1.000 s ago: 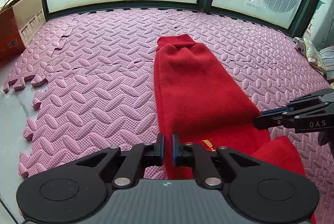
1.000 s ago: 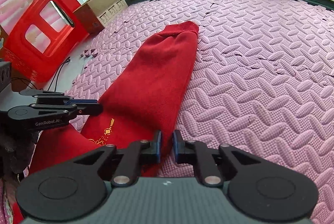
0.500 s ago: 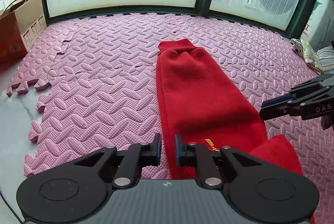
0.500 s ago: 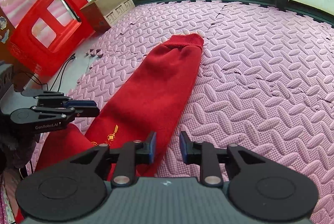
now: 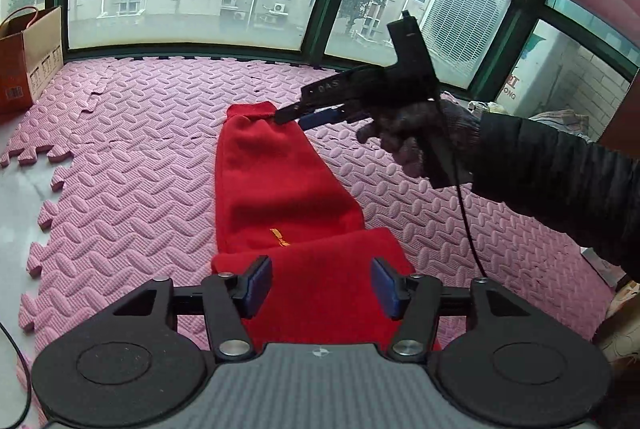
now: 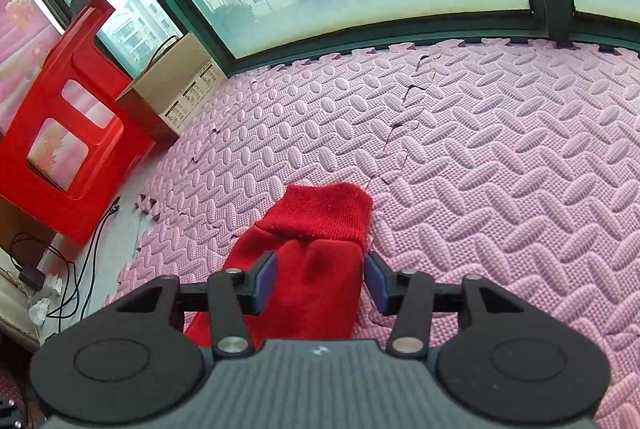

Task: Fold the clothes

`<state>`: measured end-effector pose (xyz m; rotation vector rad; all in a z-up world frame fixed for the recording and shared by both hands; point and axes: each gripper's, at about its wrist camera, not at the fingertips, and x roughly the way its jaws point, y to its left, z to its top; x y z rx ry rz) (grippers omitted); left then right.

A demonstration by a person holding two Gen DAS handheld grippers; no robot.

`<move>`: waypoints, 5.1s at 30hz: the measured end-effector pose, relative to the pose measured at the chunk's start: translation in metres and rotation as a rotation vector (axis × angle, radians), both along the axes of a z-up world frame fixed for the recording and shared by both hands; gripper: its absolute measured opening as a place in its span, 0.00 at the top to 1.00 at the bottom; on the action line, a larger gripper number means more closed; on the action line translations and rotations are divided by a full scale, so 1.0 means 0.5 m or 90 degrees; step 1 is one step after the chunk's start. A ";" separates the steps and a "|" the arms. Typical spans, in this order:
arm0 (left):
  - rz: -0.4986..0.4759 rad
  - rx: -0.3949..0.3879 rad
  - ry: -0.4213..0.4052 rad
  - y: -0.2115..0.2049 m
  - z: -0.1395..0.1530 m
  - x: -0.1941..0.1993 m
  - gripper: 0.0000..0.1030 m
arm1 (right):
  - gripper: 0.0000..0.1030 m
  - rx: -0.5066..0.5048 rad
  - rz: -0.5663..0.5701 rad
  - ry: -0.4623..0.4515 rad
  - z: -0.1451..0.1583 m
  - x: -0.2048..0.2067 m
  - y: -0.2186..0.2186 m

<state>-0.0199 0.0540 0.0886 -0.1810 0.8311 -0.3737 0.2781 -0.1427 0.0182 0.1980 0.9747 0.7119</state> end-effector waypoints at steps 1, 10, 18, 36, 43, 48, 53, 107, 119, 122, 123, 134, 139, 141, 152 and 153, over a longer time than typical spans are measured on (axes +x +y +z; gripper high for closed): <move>0.000 -0.010 0.010 -0.005 -0.004 -0.008 0.33 | 0.53 0.003 0.003 0.001 -0.008 0.007 0.007; 0.007 -0.031 0.035 -0.021 -0.015 -0.057 0.30 | 0.93 0.060 -0.004 -0.060 0.079 -0.064 -0.014; 0.045 -0.018 0.017 -0.018 -0.007 -0.134 0.24 | 0.93 0.114 0.089 -0.191 0.253 -0.252 -0.034; 0.236 -0.031 -0.011 0.078 -0.009 -0.333 0.18 | 0.87 -0.074 0.445 -0.385 0.186 -0.765 0.003; 0.239 -0.033 -0.088 0.077 0.055 -0.336 0.18 | 0.61 -0.108 0.510 -0.423 0.162 -0.837 -0.003; 0.193 -0.048 -0.149 0.031 0.098 -0.298 0.30 | 0.59 -0.111 0.508 -0.409 0.161 -0.842 -0.003; 0.101 -0.063 -0.146 -0.029 0.089 -0.237 0.58 | 0.56 -0.108 0.499 -0.408 0.162 -0.838 -0.005; 0.148 -0.049 0.003 0.025 -0.075 -0.119 0.84 | 0.66 -0.058 0.301 -0.201 0.141 -0.697 0.040; 0.164 -0.032 -0.004 0.027 -0.071 -0.134 0.84 | 0.63 -0.101 0.227 -0.229 0.137 -0.632 0.009; 0.172 -0.026 -0.001 0.035 -0.075 -0.137 0.84 | 0.63 -0.148 0.262 -0.239 0.111 -0.655 0.009; 0.176 -0.024 0.001 0.039 -0.077 -0.137 0.84 | 0.63 -0.162 0.272 -0.243 0.103 -0.665 0.007; 0.166 -0.048 -0.043 0.039 -0.001 -0.208 0.70 | 0.63 -0.031 0.310 -0.188 0.169 -0.686 -0.008; 0.142 -0.052 -0.029 0.016 -0.008 -0.234 0.68 | 0.62 -0.052 0.340 -0.165 0.141 -0.706 0.009; 0.137 -0.052 -0.025 0.013 -0.016 -0.238 0.74 | 0.65 -0.054 0.334 -0.157 0.132 -0.711 0.008; 0.170 -0.064 -0.028 0.035 -0.021 -0.262 0.94 | 0.94 -0.040 0.301 -0.191 0.173 -0.744 -0.041; 0.173 -0.063 -0.022 0.036 -0.027 -0.263 0.94 | 0.94 -0.047 0.301 -0.177 0.163 -0.743 -0.044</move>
